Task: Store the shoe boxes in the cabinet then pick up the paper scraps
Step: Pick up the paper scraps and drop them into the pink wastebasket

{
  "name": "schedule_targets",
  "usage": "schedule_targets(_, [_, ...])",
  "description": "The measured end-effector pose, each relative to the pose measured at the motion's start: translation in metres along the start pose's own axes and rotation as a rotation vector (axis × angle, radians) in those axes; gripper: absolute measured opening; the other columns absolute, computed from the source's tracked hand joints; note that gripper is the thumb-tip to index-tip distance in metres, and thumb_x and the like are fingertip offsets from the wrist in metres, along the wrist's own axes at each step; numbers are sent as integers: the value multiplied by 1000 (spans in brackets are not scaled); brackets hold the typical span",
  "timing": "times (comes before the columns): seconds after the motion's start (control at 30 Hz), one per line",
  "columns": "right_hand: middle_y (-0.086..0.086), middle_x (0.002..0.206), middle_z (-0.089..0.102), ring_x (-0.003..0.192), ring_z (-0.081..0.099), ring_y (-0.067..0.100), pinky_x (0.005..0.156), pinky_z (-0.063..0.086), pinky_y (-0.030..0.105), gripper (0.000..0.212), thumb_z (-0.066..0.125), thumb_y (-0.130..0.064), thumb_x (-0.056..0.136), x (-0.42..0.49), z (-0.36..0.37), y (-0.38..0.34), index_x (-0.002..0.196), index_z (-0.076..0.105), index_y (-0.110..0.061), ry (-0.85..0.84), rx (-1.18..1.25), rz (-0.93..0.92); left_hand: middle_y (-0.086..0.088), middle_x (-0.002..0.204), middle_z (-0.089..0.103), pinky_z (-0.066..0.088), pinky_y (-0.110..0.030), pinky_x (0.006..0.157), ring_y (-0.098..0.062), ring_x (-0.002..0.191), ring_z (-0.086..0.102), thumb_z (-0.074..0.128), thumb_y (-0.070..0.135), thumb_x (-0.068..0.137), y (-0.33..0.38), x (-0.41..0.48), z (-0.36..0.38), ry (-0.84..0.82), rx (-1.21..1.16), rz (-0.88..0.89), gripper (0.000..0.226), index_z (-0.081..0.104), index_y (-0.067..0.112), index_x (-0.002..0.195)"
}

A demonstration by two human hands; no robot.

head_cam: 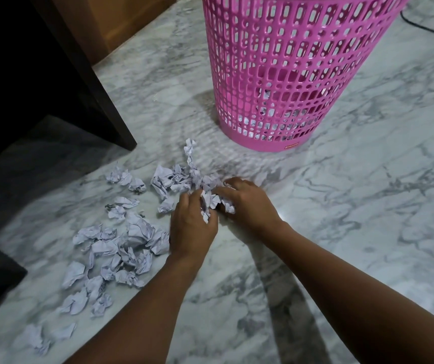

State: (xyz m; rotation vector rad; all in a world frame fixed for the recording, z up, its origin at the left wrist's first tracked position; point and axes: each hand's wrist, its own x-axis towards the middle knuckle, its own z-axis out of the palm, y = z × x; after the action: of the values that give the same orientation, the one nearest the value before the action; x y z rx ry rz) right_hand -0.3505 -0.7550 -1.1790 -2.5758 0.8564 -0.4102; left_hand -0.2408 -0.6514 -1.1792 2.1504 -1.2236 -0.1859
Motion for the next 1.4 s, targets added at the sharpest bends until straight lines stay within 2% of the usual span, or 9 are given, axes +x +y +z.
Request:
schedule_targets(0.1, [11,105,67,87,66,35,70,54,37,44,71,-37,69,-6,1,-2,111,72,-23,50,26,9,-12,100,56,52,-43,71,-37,87,60,67,11,77,1,1,-3,-28,42,7,28,61,11,104])
schedule_targets(0.27, [10,95,69,81,67,32,65,52,32,34,80,-30,68,-16,-3,-8,100,76,-22,132,117,36,-8,104,58,51,-42,76,-32,94,60,69,17,80,-3,5,-10,-95,-3,31,25,65,12,105])
schedule_targets(0.43, [3,90,67,81,64,25,67,44,25,33,78,-18,71,-25,-15,-11,103,77,-25,161,261,254,5,103,61,51,-37,81,-15,94,60,64,31,85,-1,2,-19,-140,-212,-4,22,65,24,106])
schedule_targets(0.63, [7,97,73,91,66,18,82,45,16,30,74,-12,72,-25,-47,-27,102,78,-14,319,371,335,-7,87,66,42,-26,72,-26,85,63,64,10,83,30,15,-39,-83,-286,-33,6,63,12,88])
schedule_targets(0.77, [2,106,74,95,67,12,92,51,26,29,78,-10,78,-9,-90,-42,108,76,-12,411,494,368,1,80,65,44,-19,66,-16,76,62,62,13,86,62,33,-69,-33,-393,-35,9,60,20,81])
schedule_targets(0.9, [-8,98,73,86,65,4,81,50,14,27,80,-12,80,12,-150,-66,107,77,-13,492,539,320,7,71,60,37,-12,54,0,60,50,62,12,86,107,59,-108,27,-462,36,14,58,20,75])
schedule_targets(1.07, [-8,86,76,70,65,-4,67,50,17,25,78,-9,81,44,-238,-110,105,78,-16,611,620,216,4,79,65,36,-5,56,2,65,54,63,10,84,170,105,-167,132,-600,164,5,66,14,87])
schedule_targets(1.2, [-8,78,75,63,67,4,61,56,24,23,76,-8,83,69,-312,-137,104,78,-15,638,544,162,14,66,58,34,-4,54,7,58,53,65,10,84,218,144,-215,201,-667,230,11,60,19,77])
schedule_targets(1.4, [-14,68,68,51,59,-2,51,44,11,16,74,-5,83,113,-386,-126,92,77,-18,626,368,155,7,76,68,39,-22,55,-8,67,60,63,30,89,266,205,-242,24,-704,185,13,66,17,86])
